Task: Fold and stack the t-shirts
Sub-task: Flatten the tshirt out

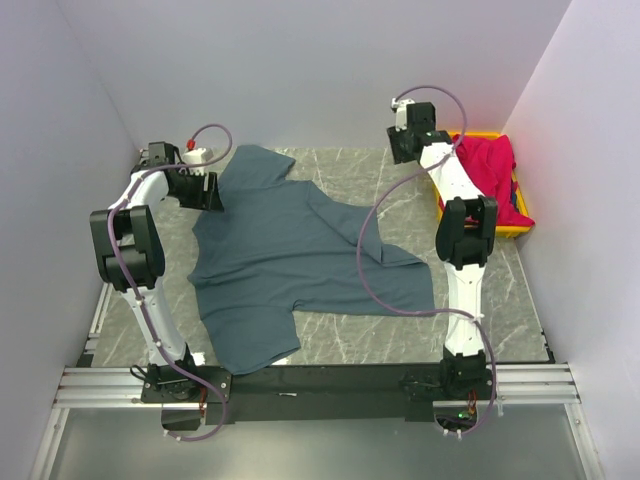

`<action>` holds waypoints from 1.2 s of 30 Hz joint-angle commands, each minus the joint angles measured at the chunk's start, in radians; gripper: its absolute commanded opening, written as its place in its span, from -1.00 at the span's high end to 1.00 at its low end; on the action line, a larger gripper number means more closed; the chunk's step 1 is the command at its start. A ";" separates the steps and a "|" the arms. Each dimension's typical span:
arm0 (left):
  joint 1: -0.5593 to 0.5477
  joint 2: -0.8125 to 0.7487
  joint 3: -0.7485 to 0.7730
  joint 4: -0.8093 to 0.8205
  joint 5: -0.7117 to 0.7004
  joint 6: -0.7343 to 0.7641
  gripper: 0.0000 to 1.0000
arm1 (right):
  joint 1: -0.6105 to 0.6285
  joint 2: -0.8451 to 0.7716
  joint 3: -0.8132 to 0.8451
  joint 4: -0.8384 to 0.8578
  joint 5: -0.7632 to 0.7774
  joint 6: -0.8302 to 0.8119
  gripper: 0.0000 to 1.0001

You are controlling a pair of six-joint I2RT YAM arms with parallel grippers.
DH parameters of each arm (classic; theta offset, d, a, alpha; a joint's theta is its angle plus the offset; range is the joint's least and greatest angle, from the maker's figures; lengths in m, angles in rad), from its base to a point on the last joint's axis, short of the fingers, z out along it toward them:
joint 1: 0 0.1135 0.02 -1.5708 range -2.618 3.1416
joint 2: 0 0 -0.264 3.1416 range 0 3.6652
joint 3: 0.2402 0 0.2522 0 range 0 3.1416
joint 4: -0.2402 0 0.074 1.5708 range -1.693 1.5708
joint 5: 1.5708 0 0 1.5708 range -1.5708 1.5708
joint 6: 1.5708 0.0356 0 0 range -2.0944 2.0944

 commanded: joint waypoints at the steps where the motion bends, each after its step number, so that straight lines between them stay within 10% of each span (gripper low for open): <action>1: -0.003 0.016 0.043 0.015 0.015 -0.015 -0.37 | 0.009 -0.018 0.062 -0.155 -0.257 0.045 -0.05; 25: -0.003 0.009 0.020 0.024 0.034 -0.017 -0.37 | 0.145 0.045 -0.119 -0.306 -0.226 0.044 -0.25; 36: -0.003 0.019 0.030 0.026 0.032 -0.023 -0.36 | 0.158 0.098 -0.013 -0.387 -0.128 0.032 0.16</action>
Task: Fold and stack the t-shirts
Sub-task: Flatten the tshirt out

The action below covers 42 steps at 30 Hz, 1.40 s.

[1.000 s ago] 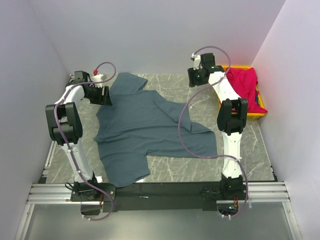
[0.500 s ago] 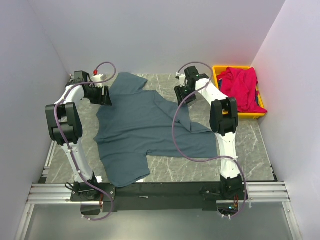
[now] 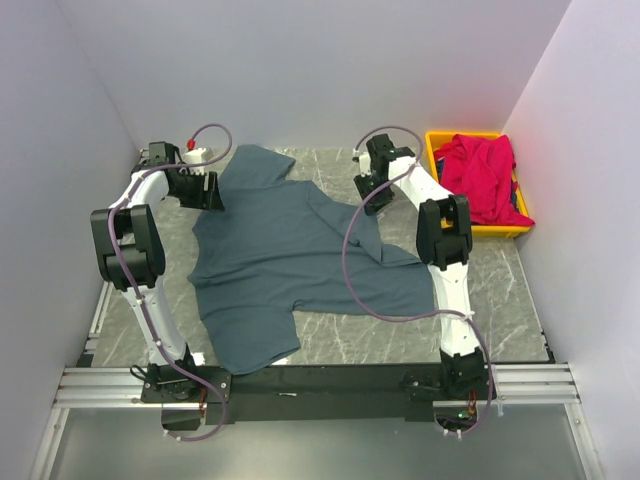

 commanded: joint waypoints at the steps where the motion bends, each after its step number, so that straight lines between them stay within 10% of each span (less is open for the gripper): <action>1: -0.003 0.005 0.021 0.022 0.024 -0.014 -0.36 | 0.010 0.039 0.072 -0.053 0.057 -0.018 0.28; 8: -0.004 0.014 0.039 0.011 0.024 -0.018 -0.36 | 0.010 0.071 0.130 -0.081 0.080 -0.043 1.00; 28: -0.001 0.044 0.059 0.025 0.001 -0.023 -0.37 | -0.109 -0.034 0.032 0.500 0.451 -0.219 1.00; 42: -0.007 0.110 0.166 0.115 0.008 -0.117 -0.33 | -0.118 0.091 0.118 0.597 0.523 -0.314 1.00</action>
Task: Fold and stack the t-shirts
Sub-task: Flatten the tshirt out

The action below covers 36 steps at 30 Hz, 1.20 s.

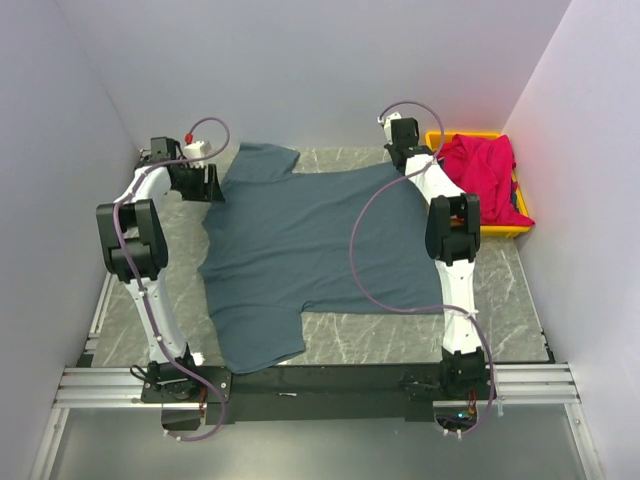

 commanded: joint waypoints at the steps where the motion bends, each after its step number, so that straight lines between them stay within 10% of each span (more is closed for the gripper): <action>1: -0.011 0.035 0.090 0.068 0.018 -0.059 -0.31 | -0.005 0.050 0.077 0.070 0.055 -0.036 1.00; 5: -0.026 0.072 0.151 0.081 0.005 -0.081 -0.26 | -0.008 0.075 0.090 0.093 0.077 -0.054 0.80; 12: -0.041 0.098 0.186 0.079 -0.029 -0.101 -0.25 | 0.001 0.040 0.094 0.069 0.052 -0.033 -0.39; 24: -0.050 -0.114 -0.126 -0.046 -0.003 0.049 -0.22 | 0.019 -0.250 -0.088 -0.373 -0.362 0.125 -0.61; 36: -0.044 0.097 0.097 -0.080 -0.104 -0.049 -0.18 | 0.018 -0.059 -0.017 -0.510 -0.430 0.106 -0.61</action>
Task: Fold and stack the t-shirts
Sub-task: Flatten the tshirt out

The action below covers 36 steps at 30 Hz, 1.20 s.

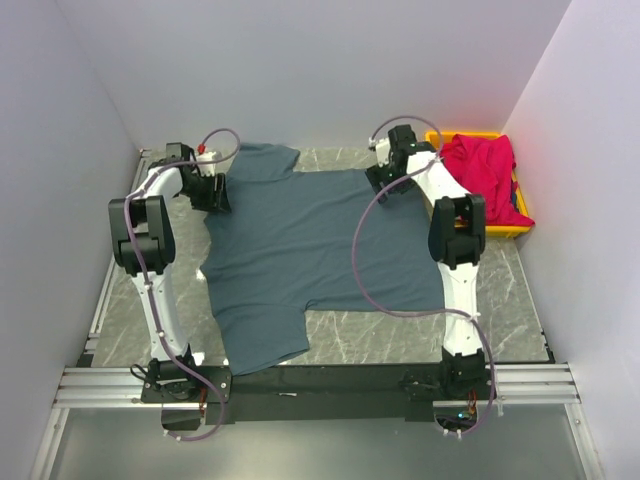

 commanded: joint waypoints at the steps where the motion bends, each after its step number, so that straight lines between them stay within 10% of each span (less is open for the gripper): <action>1: 0.005 0.036 0.086 -0.013 -0.048 -0.031 -0.18 | -0.001 0.094 0.100 -0.072 0.009 -0.007 -0.61; 25: 0.081 -0.059 -0.037 -0.042 -0.139 0.061 -0.22 | 0.001 -0.022 0.041 -0.058 -0.052 -0.016 -0.64; 36: 0.074 -0.044 0.205 0.124 0.030 -0.054 -0.50 | -0.079 0.016 0.187 0.150 -0.069 0.162 -0.65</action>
